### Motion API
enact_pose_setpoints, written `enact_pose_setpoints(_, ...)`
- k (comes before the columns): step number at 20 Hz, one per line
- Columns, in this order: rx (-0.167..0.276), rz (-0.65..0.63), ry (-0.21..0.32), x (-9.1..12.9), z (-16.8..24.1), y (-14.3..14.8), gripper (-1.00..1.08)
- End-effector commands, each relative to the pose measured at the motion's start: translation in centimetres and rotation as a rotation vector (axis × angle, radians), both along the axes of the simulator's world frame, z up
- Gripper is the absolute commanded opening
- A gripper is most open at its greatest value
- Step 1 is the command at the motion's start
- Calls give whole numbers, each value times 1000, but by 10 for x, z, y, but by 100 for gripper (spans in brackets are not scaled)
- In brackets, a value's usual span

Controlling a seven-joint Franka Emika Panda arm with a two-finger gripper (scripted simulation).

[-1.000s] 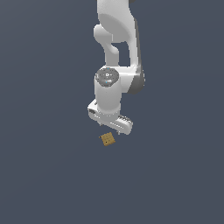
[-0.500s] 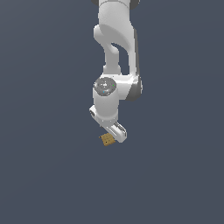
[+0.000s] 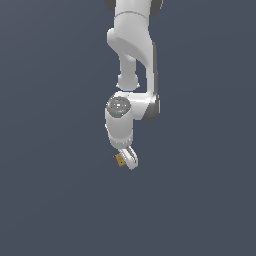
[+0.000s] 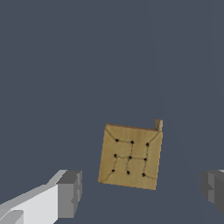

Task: Pick up the object and move it to a goal position.

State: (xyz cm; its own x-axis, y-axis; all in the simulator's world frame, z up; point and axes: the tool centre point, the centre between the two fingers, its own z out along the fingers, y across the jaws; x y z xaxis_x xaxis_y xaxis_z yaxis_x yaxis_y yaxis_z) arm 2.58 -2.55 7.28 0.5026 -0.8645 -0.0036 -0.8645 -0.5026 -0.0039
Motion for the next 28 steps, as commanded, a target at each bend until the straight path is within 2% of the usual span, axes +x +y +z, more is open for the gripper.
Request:
enact_pose_setpoints(1, -2, -47, 1, 0, -4, -2, 100)
enact_pose_setpoints(8, -5, -115, 2, 0, -11, -4, 100)
enact_pose_setpoints(15, -5, -117, 2, 0, -15, -4, 100)
enact_pose_setpoints(28, -5, -122, 2, 0, -62, -4, 100)
